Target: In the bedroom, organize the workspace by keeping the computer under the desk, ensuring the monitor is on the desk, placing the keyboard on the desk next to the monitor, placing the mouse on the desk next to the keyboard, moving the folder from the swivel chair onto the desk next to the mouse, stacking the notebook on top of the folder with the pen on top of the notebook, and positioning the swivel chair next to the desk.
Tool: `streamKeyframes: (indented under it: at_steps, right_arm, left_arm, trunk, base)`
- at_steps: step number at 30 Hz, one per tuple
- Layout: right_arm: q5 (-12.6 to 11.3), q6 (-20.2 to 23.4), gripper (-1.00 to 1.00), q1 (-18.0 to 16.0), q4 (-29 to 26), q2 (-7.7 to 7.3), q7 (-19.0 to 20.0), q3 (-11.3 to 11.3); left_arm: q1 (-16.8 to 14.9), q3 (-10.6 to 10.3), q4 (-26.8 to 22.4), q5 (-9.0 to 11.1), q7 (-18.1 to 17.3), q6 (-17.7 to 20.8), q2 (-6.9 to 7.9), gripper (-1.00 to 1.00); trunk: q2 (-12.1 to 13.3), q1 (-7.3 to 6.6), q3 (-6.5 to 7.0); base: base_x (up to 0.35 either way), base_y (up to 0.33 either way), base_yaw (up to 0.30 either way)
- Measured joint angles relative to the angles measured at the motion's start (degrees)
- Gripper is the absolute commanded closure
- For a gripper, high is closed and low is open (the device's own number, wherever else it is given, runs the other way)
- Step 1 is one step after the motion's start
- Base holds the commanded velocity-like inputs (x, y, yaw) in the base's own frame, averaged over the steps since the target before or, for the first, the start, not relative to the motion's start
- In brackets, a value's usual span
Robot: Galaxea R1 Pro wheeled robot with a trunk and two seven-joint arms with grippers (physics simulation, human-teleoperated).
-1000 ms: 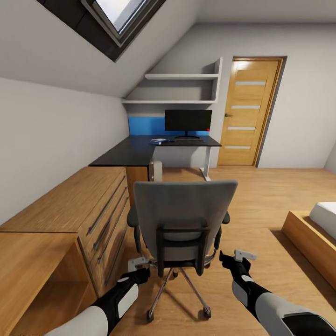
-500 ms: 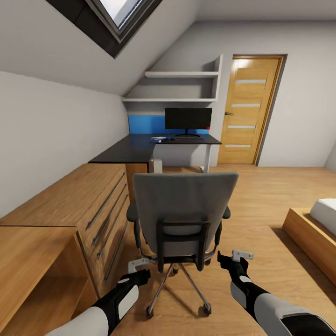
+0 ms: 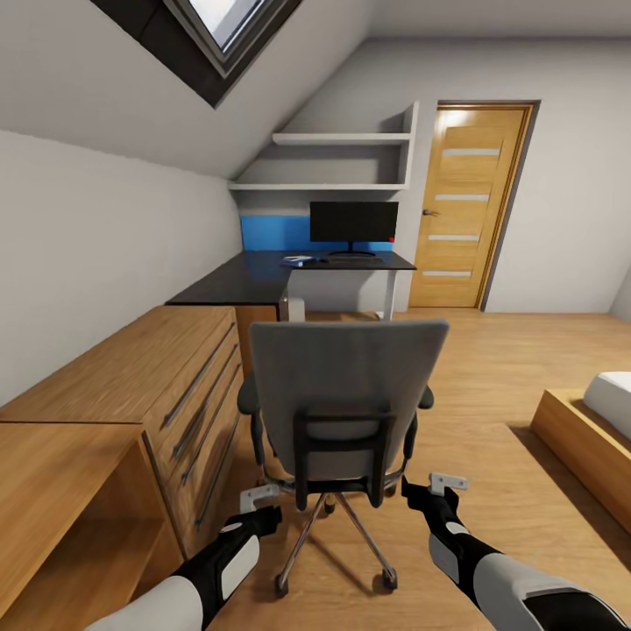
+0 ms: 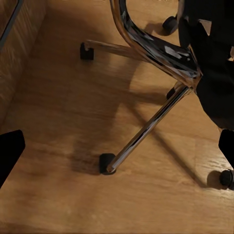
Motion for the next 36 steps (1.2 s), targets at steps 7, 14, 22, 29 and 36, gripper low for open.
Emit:
streamKeyframes:
  at_steps: [7, 14, 22, 29, 36]
  right_arm:
    - [0.1, -0.1, -1.0, 0.1, 0.0, 0.0, 0.1, 0.1]
    - [0.0, -0.1, -1.0, 0.1, 0.0, 0.06, 0.0, -0.1]
    - [0.9, -0.2, -1.0, 0.1, 0.0, 0.08, 0.0, -0.2]
    - [1.3, -0.2, -1.0, 0.1, 0.0, 0.09, 0.0, 0.1]
    - [1.3, -0.2, -1.0, 0.1, 0.0, 0.09, 0.0, 0.1]
  left_arm:
    - [0.0, 0.0, 0.0, 0.0, 0.0, 0.0, -0.02, -1.0]
    - [0.0, -0.7, 0.1, 0.1, 0.0, -0.1, 0.04, -1.0]
    - [0.0, -0.7, 0.2, 0.0, 0.0, -0.1, 0.02, -1.0]
    - [0.0, -0.6, 0.1, -0.1, 0.0, -0.8, 0.1, -1.0]
    - [0.0, -0.5, 0.1, -0.1, 0.0, -1.1, 0.09, -1.0]
  trunk:
    - [0.0, -0.02, 0.0]
    - [0.0, -0.02, 0.0]
    - [0.0, -0.02, 0.0]
    - [0.0, -0.03, 0.0]
    - [0.0, -0.03, 0.0]
  base:
    - [0.271, 0.0, 0.0]
    - [0.317, 0.0, 0.0]
    - [0.32, -0.004, -0.068]
    - [0.32, -0.088, -0.049]
    - [0.32, -0.133, -0.004]
